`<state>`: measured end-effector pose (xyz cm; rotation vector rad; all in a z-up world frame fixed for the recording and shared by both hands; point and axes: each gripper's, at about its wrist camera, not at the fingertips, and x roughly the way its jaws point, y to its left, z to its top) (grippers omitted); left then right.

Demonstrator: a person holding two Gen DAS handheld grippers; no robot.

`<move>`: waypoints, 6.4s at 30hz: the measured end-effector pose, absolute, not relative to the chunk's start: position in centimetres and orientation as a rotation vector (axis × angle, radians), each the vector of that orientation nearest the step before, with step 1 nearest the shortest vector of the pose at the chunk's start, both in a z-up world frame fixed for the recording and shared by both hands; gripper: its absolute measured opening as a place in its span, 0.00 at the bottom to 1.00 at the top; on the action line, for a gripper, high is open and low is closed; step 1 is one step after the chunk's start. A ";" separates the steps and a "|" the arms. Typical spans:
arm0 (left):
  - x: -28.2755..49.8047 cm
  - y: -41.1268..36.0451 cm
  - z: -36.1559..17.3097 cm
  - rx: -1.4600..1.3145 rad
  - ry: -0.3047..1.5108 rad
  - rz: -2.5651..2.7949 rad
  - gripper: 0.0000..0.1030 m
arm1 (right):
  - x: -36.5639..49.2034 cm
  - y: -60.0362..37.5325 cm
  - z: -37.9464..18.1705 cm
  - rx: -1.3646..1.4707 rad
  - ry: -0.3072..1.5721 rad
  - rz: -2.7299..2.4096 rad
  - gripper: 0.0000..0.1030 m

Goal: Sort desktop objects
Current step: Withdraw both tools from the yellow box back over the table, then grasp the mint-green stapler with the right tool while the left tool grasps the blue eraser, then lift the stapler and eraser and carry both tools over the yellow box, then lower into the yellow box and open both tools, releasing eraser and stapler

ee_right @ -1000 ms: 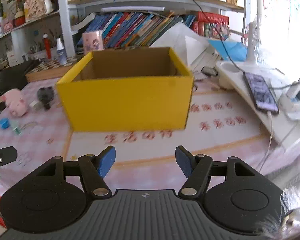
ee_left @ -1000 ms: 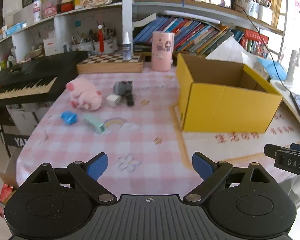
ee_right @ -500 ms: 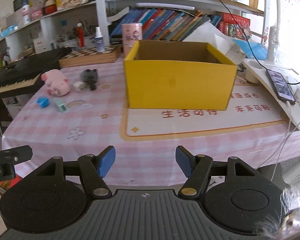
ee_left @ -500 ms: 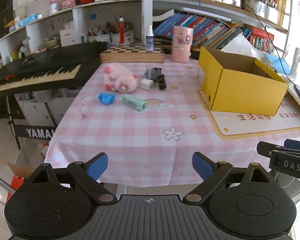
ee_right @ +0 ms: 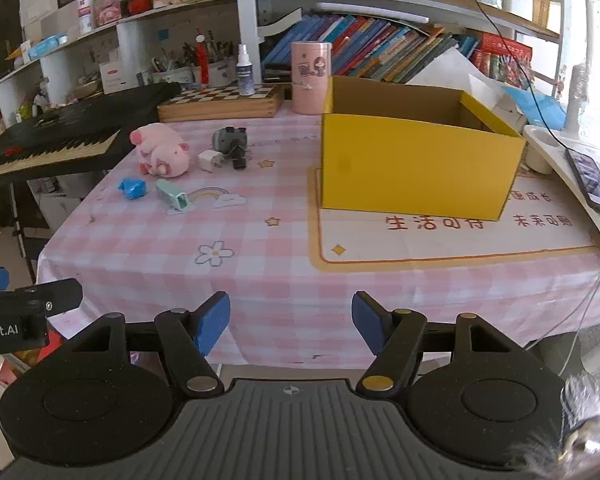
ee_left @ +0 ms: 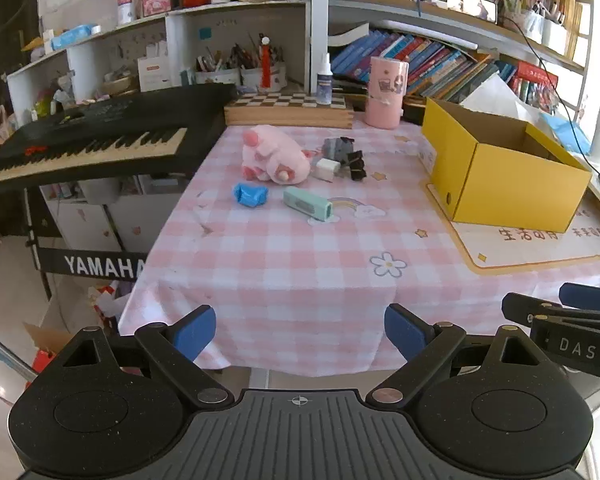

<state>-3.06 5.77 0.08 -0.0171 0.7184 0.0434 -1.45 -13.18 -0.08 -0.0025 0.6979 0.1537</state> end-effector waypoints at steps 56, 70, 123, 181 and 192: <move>13.1 11.8 -2.7 -0.113 0.786 0.185 0.71 | 16.8 -2.7 -3.3 -0.197 0.801 0.594 0.40; 21.1 13.1 -5.0 -0.113 0.891 0.168 0.60 | 21.7 0.2 -4.6 -0.239 0.808 0.704 0.40; 1.5 9.4 1.2 -0.151 0.727 -0.156 0.36 | 2.9 -8.5 1.5 -0.082 0.744 0.348 0.17; 11.4 -13.3 4.4 0.073 0.611 -0.411 0.35 | 8.4 -32.2 5.3 0.085 0.633 0.049 0.17; 18.5 -16.5 3.7 0.105 0.604 -0.328 0.35 | 18.0 -33.7 7.3 -0.039 0.559 0.137 0.17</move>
